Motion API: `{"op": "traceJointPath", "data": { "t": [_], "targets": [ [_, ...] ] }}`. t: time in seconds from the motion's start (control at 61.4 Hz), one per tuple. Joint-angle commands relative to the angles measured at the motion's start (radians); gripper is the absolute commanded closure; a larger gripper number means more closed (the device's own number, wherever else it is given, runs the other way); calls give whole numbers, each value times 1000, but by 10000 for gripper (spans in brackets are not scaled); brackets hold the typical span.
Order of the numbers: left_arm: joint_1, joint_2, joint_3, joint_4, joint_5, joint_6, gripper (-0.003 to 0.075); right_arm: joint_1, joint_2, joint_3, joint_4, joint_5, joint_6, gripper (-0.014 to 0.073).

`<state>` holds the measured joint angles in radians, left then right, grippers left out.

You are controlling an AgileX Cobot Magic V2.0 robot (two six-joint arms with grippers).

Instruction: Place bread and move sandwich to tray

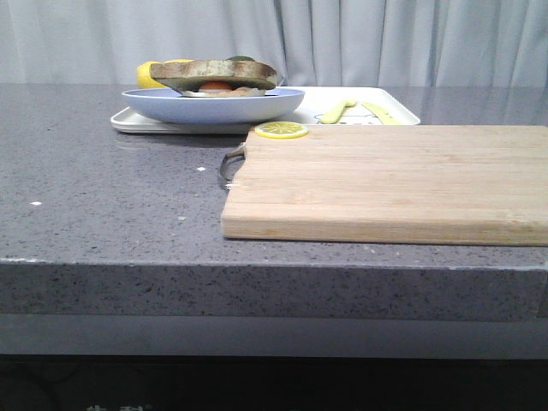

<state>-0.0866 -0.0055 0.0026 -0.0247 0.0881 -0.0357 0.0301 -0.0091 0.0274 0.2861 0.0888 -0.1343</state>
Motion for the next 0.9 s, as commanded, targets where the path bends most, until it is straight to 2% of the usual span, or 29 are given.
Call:
{"op": "traceJointPath", "data": {
  "t": [0.0,0.163,0.342,0.88],
  "targets": [
    [3,-20,3,-8,-88,-1,741,-4,-19,-3,-6,-83,-10,663],
    [3,-20,3,-8,-88,-1,741,-4,-19,-3,-59,-111,5,663],
    [3,-20,3,-8,-88,-1,741,-4,-20,-3,-286,-133,228,663],
    [3,-20,3,-8,-88,-1,741,-4,-20,-3,-269,-134,239,663]
  ]
}}
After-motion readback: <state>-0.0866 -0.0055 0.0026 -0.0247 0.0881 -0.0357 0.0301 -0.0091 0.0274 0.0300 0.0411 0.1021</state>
